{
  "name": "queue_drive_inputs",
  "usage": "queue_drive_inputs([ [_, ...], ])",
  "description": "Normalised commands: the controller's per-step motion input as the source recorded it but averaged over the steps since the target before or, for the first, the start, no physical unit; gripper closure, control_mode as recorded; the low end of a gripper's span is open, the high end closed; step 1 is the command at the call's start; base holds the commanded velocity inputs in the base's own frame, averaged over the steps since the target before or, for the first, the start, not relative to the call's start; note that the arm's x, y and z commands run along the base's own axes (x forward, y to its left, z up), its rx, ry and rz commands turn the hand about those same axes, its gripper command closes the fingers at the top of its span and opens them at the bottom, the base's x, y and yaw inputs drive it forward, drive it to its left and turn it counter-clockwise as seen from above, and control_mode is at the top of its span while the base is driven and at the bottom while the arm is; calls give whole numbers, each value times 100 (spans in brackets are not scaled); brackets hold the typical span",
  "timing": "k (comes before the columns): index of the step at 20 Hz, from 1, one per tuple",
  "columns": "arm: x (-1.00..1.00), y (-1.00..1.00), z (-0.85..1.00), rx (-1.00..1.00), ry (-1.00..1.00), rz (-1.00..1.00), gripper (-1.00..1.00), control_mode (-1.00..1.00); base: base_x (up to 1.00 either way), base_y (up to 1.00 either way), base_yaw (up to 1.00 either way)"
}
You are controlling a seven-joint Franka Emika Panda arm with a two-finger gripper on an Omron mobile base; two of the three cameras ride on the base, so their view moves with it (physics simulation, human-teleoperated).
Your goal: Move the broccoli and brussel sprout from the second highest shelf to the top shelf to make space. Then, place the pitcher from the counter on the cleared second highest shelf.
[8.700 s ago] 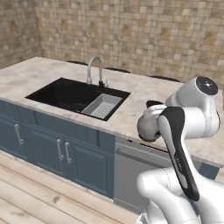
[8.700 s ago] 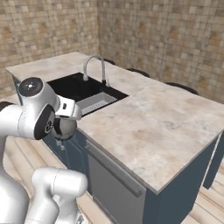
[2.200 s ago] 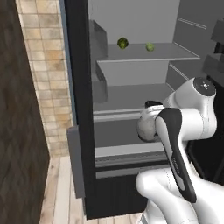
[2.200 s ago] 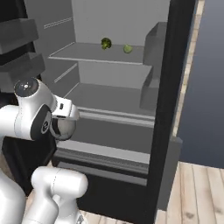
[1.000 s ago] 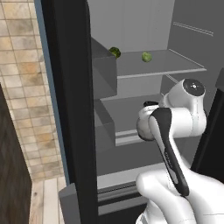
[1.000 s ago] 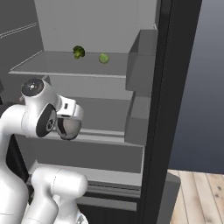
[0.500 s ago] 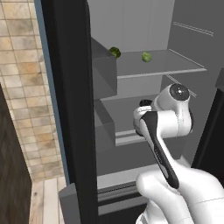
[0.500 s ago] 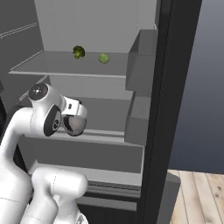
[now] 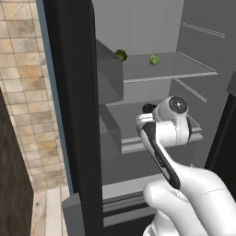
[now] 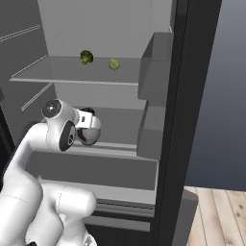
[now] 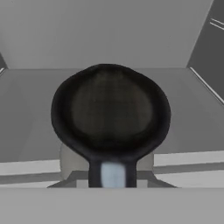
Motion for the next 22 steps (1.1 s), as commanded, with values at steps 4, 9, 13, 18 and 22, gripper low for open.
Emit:
queue_drive_inputs([
  [4,54,0,0,0,0,0,100,-100,0,0,0],
  [9,59,0,0,0,0,0,100,-100,0,0,0],
  [13,63,0,-4,0,0,0,100,-100,0,0,0],
  [18,56,0,-24,0,0,0,100,-100,0,0,0],
  [22,49,0,-39,-1,0,0,100,-100,0,0,0],
])
